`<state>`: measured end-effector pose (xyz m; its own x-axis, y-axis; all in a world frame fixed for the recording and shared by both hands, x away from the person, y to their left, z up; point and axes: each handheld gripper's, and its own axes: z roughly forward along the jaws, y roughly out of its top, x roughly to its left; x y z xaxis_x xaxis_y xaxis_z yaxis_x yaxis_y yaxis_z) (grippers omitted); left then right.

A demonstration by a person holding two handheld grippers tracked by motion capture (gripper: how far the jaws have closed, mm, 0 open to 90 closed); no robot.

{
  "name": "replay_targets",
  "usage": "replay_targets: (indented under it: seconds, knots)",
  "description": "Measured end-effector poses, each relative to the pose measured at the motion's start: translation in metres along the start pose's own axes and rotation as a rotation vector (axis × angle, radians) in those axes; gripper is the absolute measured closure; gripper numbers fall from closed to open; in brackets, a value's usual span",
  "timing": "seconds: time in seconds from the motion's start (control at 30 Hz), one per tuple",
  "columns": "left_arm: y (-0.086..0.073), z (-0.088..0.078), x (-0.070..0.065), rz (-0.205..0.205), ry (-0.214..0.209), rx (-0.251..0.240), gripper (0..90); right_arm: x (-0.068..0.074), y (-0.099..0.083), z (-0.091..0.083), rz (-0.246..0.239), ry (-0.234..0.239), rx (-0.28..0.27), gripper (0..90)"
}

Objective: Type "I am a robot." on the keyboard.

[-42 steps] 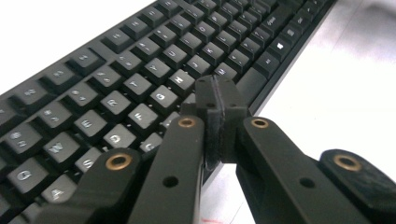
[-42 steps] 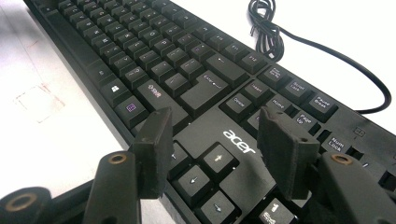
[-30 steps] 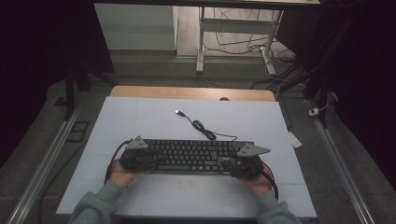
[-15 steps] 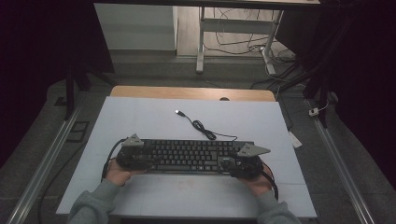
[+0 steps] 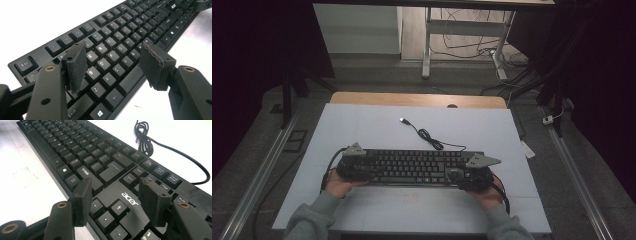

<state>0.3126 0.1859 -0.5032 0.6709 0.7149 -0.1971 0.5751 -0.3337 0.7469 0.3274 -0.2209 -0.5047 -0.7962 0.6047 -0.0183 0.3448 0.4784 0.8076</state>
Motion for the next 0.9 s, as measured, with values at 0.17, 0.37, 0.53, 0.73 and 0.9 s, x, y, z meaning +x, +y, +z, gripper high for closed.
replay_targets:
  seconds: [0.17, 0.37, 0.53, 0.73, 0.9]
  knots:
    - [0.004, 0.007, 0.0, 0.012, 0.0, 0.013, 39.2, 0.0, 0.0, 0.001, -0.003, 0.001, 0.006, 45.3]
    - [0.012, 0.01, 0.001, 0.021, 0.003, 0.02, 39.5, 0.0, 0.0, 0.0, 0.001, -0.01, 0.001, 45.3]
    - [0.024, 0.015, 0.004, 0.034, 0.014, 0.033, 40.1, -0.001, 0.0, 0.0, 0.009, -0.007, -0.007, 45.3]
    - [0.044, 0.018, 0.011, 0.033, 0.015, 0.02, 42.2, -0.002, 0.0, -0.001, 0.006, -0.009, -0.006, 45.3]
    - [0.045, 0.021, 0.015, 0.028, -0.001, 0.002, 46.1, -0.001, 0.0, -0.001, 0.008, -0.011, -0.004, 45.3]
